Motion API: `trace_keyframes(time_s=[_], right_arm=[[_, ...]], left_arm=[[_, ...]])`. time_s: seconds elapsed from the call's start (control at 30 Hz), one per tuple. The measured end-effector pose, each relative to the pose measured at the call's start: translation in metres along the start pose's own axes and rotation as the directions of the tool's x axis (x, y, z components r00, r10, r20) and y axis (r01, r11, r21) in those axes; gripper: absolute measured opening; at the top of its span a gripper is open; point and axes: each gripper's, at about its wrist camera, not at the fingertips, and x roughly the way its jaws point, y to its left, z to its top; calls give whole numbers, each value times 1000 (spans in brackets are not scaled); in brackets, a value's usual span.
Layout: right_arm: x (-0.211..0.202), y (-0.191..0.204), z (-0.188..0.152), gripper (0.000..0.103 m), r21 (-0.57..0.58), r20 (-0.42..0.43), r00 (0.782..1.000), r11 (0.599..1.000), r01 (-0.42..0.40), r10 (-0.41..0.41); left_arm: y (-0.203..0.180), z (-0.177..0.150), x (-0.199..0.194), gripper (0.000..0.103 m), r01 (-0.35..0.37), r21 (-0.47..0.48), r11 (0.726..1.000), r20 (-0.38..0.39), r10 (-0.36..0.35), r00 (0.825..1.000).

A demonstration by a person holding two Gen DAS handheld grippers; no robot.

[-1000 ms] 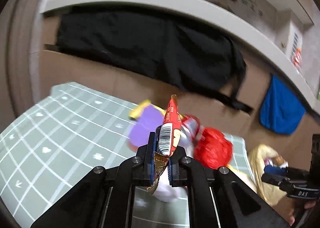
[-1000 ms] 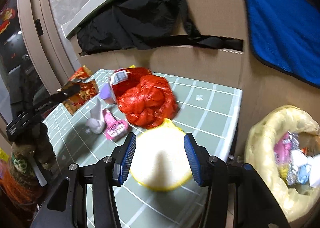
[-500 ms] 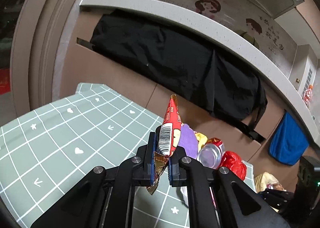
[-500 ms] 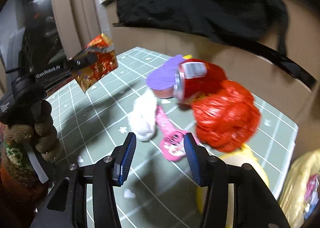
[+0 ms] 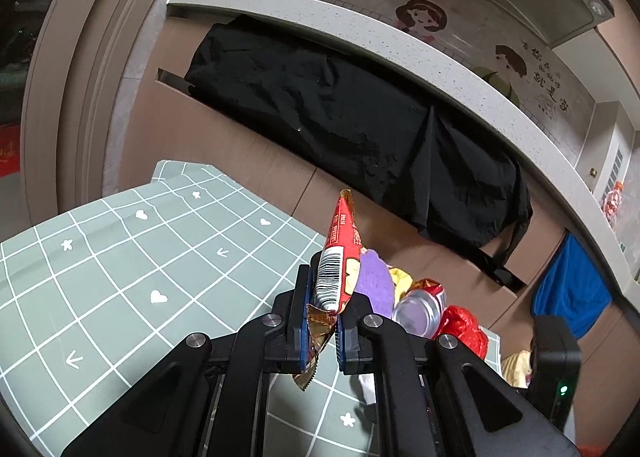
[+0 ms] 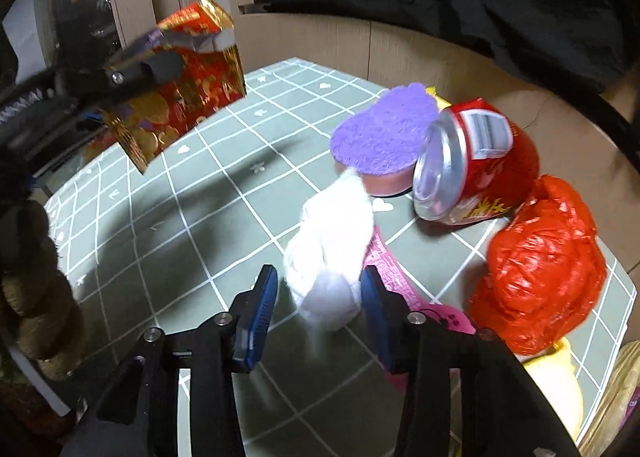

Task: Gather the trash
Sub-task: 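Grasp the white tissue with the right tool and lift it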

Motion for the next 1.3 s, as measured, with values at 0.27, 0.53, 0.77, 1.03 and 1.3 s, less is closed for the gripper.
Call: trace_keyframes(time_s=[0.27, 0.53, 0.77, 1.03, 1.3], right_arm=[[-20, -1, -12, 23, -39, 27, 1000, 999, 4, -3], [-101, -31, -22, 22, 54, 148, 988, 998, 43, -50], [-169, -81, -33, 22, 155, 248, 962, 985, 74, -111], [-265, -137, -51, 22, 234, 396, 895, 965, 121, -208], [-320, -183, -83, 22, 288, 422, 860, 942, 174, -288]], left_arm=[[-4, -2, 2, 10, 5, 21, 1000, -10, -5, 1000], [-29, -6, 3, 10, -17, 68, 998, -60, 21, 998], [-114, 11, -27, 10, 47, 177, 983, -42, -40, 998], [-241, 9, -47, 10, 105, 344, 933, -21, -104, 994], [-319, -27, -36, 10, 173, 394, 903, -114, -139, 984]])
